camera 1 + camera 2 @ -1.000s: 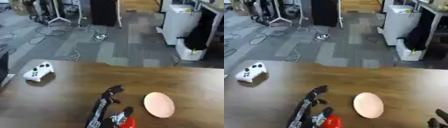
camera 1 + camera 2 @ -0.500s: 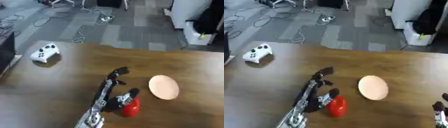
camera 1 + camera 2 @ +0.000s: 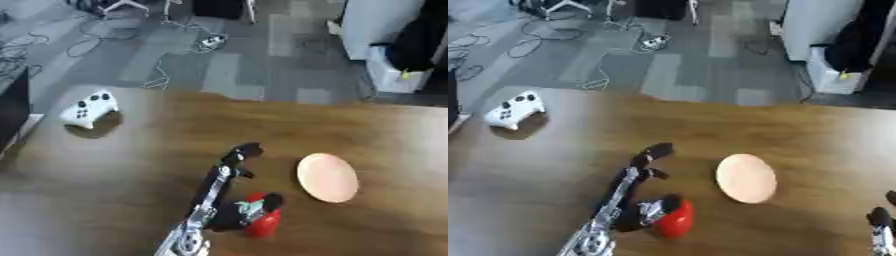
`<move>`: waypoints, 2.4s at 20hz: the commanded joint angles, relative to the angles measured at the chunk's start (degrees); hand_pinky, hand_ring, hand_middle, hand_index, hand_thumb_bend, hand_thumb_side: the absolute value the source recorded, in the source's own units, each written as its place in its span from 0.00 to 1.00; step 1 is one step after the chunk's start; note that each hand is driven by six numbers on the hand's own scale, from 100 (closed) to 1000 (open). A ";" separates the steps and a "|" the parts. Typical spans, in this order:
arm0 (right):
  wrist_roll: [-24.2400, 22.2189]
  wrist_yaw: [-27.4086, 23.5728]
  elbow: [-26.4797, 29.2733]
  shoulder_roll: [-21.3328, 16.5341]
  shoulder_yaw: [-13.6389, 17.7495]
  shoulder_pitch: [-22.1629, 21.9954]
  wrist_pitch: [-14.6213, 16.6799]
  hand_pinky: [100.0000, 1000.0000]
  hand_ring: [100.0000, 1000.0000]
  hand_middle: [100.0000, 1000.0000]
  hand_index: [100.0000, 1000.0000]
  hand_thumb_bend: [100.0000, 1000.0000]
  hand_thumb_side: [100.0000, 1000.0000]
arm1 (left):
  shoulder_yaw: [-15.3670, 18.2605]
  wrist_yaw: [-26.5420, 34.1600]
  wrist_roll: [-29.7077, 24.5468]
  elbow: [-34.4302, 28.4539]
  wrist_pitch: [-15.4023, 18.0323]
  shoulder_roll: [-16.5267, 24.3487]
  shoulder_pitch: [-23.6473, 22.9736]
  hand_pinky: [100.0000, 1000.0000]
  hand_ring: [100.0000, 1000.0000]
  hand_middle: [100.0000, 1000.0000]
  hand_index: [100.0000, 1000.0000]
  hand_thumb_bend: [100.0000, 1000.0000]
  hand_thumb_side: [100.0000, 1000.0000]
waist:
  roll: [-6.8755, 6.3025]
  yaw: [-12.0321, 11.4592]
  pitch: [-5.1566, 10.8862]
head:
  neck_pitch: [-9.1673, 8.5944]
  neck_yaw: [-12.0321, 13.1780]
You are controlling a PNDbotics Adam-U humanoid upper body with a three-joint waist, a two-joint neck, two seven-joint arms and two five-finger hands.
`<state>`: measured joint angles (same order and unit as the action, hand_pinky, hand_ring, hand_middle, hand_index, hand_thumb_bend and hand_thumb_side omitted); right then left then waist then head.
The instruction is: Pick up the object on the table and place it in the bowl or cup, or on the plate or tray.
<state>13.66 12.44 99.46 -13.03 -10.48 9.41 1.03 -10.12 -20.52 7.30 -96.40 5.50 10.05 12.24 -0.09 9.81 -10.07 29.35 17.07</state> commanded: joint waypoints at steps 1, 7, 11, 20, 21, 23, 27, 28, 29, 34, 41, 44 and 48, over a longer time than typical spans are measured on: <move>0.16 0.07 0.88 -0.18 0.19 0.37 0.10 0.78 0.66 0.90 0.88 0.21 0.67 | -0.37 -4.42 -1.42 0.21 -1.52 0.45 0.76 0.61 1.00 0.86 0.85 0.73 0.73 | 0.12 0.21 0.55 | -0.86 -0.49; 0.24 0.08 0.96 -0.07 0.29 0.45 0.07 0.78 0.66 0.90 0.88 0.21 0.67 | -1.21 -11.12 -4.10 1.11 -2.15 0.31 1.03 0.61 1.00 0.85 0.85 0.74 0.74 | 0.16 0.46 0.29 | -0.66 -0.19; 0.26 0.09 0.90 0.03 0.33 0.49 0.07 0.78 0.66 0.90 0.88 0.21 0.67 | -1.83 -15.09 -4.24 1.58 -2.47 0.37 1.07 0.61 1.00 0.85 0.84 0.74 0.75 | 0.08 0.54 0.18 | -0.58 -0.06; 0.34 0.08 0.85 0.17 0.47 0.47 0.11 0.78 0.66 0.90 0.88 0.21 0.68 | -2.51 -21.62 -5.55 1.77 -1.75 0.39 1.05 0.63 1.00 0.84 0.83 0.74 0.75 | 0.03 0.66 0.06 | -0.53 -0.04; 0.35 0.08 0.85 0.19 0.48 0.47 0.12 0.78 0.66 0.90 0.88 0.21 0.68 | -2.51 -22.30 -5.79 1.74 -1.68 0.39 1.05 0.63 1.00 0.84 0.83 0.74 0.75 | 0.03 0.65 0.06 | -0.52 -0.03; 0.38 0.07 0.84 0.21 0.51 0.46 0.13 0.78 0.66 0.90 0.88 0.20 0.68 | -2.57 -24.08 -6.59 1.69 -1.49 0.54 1.08 0.63 1.00 0.84 0.83 0.74 0.74 | 0.01 0.65 0.05 | -0.46 0.01; 0.46 0.05 0.82 0.25 0.57 0.46 0.15 0.78 0.66 0.90 0.88 0.20 0.68 | -2.46 -28.89 -8.08 1.23 -1.41 0.94 1.15 0.54 1.00 0.74 0.79 0.68 0.66 | -0.04 0.65 0.01 | -0.42 0.01; 0.48 0.04 0.81 0.26 0.58 0.46 0.15 0.78 0.66 0.90 0.88 0.19 0.68 | -2.41 -30.33 -8.38 1.07 -1.49 1.06 1.17 0.42 1.00 0.66 0.76 0.63 0.60 | -0.06 0.63 0.00 | -0.41 0.02; 0.50 0.02 0.79 0.27 0.58 0.46 0.16 0.78 0.66 0.90 0.88 0.20 0.68 | -2.36 -31.79 -8.55 0.88 -1.62 1.12 1.16 0.38 1.00 0.62 0.74 0.60 0.56 | -0.08 0.62 -0.01 | -0.40 0.03; 0.58 -0.06 0.73 0.32 0.61 0.49 0.21 0.78 0.66 0.90 0.88 0.19 0.68 | -2.32 -35.45 -7.16 0.09 -3.21 1.09 1.03 0.09 1.00 0.44 0.61 0.18 0.17 | -0.15 0.55 -0.06 | -0.48 0.01; 0.61 -0.13 0.63 0.39 0.60 0.54 0.27 0.78 0.66 0.90 0.88 0.19 0.68 | -2.44 -34.96 -4.49 -0.14 -5.78 1.09 1.02 0.00 1.00 0.36 0.51 0.08 0.00 | -0.23 0.48 -0.17 | -0.58 -0.01; 0.61 -0.13 0.59 0.42 0.61 0.56 0.29 0.78 0.66 0.90 0.89 0.19 0.68 | -2.50 -35.01 -3.26 -0.32 -6.21 1.14 1.04 0.00 1.00 0.26 0.41 0.06 0.00 | -0.27 0.46 -0.21 | -0.72 -0.05; 0.59 -0.17 0.52 0.45 0.63 0.58 0.31 0.78 0.66 0.90 0.89 0.18 0.68 | -2.70 -35.98 -3.30 -0.12 -6.09 1.26 1.13 0.00 1.00 0.20 0.34 0.18 0.00 | -0.31 0.43 -0.22 | -0.98 -0.13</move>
<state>14.03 12.41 99.43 -12.50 -10.31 9.43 1.18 -12.68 -55.69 3.81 -95.63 -0.65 10.60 12.72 -0.37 10.27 -10.87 29.09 17.11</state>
